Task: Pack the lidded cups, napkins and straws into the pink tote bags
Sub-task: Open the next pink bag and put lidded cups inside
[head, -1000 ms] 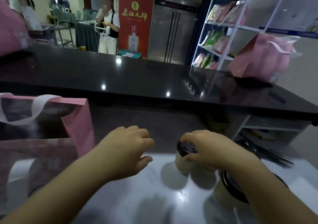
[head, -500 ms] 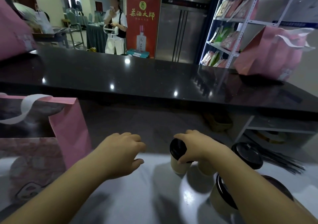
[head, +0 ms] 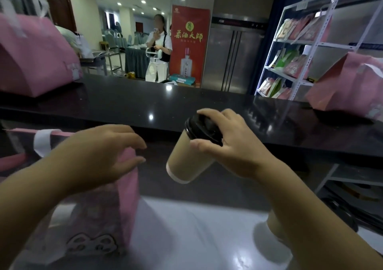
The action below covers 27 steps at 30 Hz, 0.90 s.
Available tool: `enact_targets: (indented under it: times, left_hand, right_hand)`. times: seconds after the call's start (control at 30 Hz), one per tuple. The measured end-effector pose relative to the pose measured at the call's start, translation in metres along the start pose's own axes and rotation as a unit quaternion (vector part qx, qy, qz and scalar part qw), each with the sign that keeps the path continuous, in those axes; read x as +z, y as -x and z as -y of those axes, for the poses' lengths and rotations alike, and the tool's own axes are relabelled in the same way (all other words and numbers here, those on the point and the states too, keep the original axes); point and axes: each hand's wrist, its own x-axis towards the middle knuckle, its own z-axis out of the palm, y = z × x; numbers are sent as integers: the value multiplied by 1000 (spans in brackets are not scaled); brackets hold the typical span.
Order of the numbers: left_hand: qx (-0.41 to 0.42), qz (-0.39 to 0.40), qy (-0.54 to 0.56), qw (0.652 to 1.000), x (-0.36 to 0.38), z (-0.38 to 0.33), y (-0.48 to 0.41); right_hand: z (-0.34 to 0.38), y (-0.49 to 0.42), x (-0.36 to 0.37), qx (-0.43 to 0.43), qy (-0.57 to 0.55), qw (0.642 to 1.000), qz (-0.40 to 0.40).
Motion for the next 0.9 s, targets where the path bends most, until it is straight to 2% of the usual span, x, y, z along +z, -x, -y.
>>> enact_targets:
  times: [0.2,0.4,0.57,0.63,0.77,0.9]
  left_hand:
    - [-53,-29,-2,998,-33,77,40]
    - [-106,43,-6,993,-41,134,75]
    - [-108,124,-7,986,-39,171,87]
    - [-102,125,-1,987,-38,181,90]
    - [-70,143,-50,986,-36,195,94]
    - [-59,156,-3,986,-28,200,99]
  right_hand:
    - [75,-42,24,-50,-98,993,-34]
    - [126,-73,73,-69,-129,989,-9]
    - [144,-86,112,-80,-34,994,65]
    - [148,-88,123,-86,17,991,96]
    - [154,-91,134,-124,112,971,171]
    - [158,-94,133,-153,131,942,268]
